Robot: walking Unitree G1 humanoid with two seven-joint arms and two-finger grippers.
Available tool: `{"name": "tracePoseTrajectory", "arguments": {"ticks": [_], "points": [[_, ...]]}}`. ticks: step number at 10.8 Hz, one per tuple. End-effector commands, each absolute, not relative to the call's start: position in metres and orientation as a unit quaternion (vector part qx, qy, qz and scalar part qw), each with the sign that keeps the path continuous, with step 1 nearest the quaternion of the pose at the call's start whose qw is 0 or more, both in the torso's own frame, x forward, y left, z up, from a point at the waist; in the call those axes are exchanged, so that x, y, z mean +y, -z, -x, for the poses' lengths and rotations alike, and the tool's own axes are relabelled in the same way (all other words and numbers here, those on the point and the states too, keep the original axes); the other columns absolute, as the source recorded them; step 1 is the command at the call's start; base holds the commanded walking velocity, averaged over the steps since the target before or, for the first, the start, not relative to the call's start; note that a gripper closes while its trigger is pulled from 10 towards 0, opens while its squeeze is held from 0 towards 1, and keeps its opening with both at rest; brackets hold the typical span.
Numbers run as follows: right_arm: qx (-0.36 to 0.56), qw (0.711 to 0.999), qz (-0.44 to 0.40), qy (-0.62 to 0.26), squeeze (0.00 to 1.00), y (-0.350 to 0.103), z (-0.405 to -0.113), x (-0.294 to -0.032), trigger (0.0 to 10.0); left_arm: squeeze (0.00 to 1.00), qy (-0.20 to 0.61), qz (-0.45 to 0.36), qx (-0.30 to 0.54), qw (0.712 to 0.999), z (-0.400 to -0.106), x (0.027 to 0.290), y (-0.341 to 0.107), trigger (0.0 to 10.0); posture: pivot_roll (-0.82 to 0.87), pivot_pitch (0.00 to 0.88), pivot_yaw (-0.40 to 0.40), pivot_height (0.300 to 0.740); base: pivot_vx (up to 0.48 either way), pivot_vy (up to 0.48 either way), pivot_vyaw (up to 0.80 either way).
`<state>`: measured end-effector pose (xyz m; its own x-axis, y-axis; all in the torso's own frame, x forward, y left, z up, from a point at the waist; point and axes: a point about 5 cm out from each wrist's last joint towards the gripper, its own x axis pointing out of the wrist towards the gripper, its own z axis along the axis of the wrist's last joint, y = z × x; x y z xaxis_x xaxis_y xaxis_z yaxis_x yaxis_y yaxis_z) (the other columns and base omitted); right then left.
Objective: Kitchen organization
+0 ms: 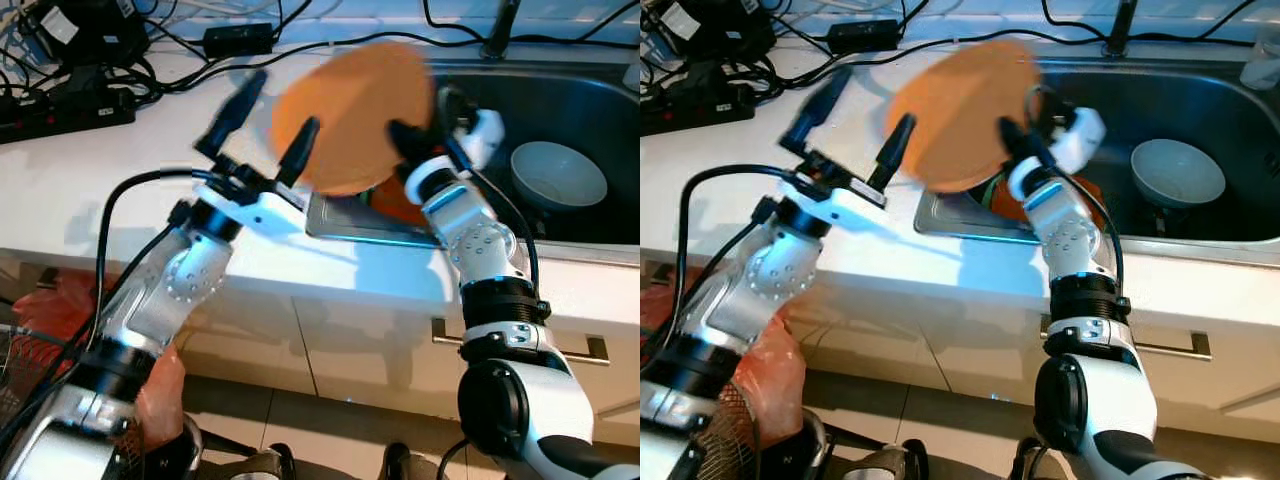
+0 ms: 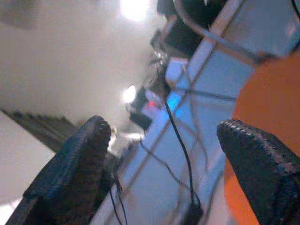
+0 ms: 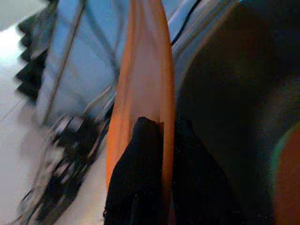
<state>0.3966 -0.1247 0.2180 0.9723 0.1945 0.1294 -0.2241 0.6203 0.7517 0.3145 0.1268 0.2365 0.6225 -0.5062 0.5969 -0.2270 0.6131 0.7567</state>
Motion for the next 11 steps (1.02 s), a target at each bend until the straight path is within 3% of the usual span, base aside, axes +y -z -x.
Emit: {"name": "tracePoseTrajectory", "arguments": {"ticks": [1,4,5,6,7,8,9,11], "points": [[-0.032,0.910,-0.406,-0.078,0.00,-0.221,-0.399,-0.135,0.0,1.00,0.080,-0.433,-0.406,0.801,-0.315,0.134,-0.233,10.0,0.05,0.173,0.089,0.740,0.000,0.000,0.00],[-0.083,0.917,-0.388,0.034,0.00,-0.216,-0.395,-0.175,0.2,1.00,0.103,-0.384,-0.374,0.838,-0.308,0.133,-0.226,10.0,0.04,0.177,0.090,0.740,0.000,0.000,0.00],[-0.088,0.919,-0.380,0.051,0.00,-0.216,-0.394,-0.181,2.0,1.00,0.145,-0.361,-0.356,0.850,-0.307,0.125,-0.220,10.0,0.04,0.177,0.090,0.740,0.000,0.000,0.00],[-0.095,0.924,-0.363,0.077,0.00,-0.215,-0.393,-0.189,3.0,0.86,0.190,-0.333,-0.326,0.864,-0.306,0.117,-0.213,10.0,0.04,0.177,0.090,0.740,0.000,0.000,0.00],[-0.098,0.926,-0.352,0.093,0.00,-0.214,-0.392,-0.194,4.4,0.32,0.214,-0.326,-0.309,0.867,-0.306,0.112,-0.209,10.0,0.04,0.178,0.089,0.740,0.000,0.000,0.00],[-0.097,0.930,-0.337,0.113,0.00,-0.211,-0.390,-0.200,8.2,0.00,0.240,-0.307,-0.286,0.875,-0.305,0.109,-0.208,10.0,0.04,0.179,0.089,0.740,0.000,0.000,0.00],[-0.092,0.930,-0.333,0.122,0.00,-0.207,-0.389,-0.203,10.0,0.00,0.280,-0.277,-0.254,0.883,-0.306,0.104,-0.206,10.0,0.04,0.178,0.088,0.740,0.000,0.000,0.00],[-0.082,0.934,-0.321,0.137,0.00,-0.200,-0.387,-0.207,10.0,0.00,0.337,-0.224,-0.195,0.893,-0.308,0.097,-0.203,10.0,0.04,0.177,0.086,0.740,0.000,0.000,0.00]]}}
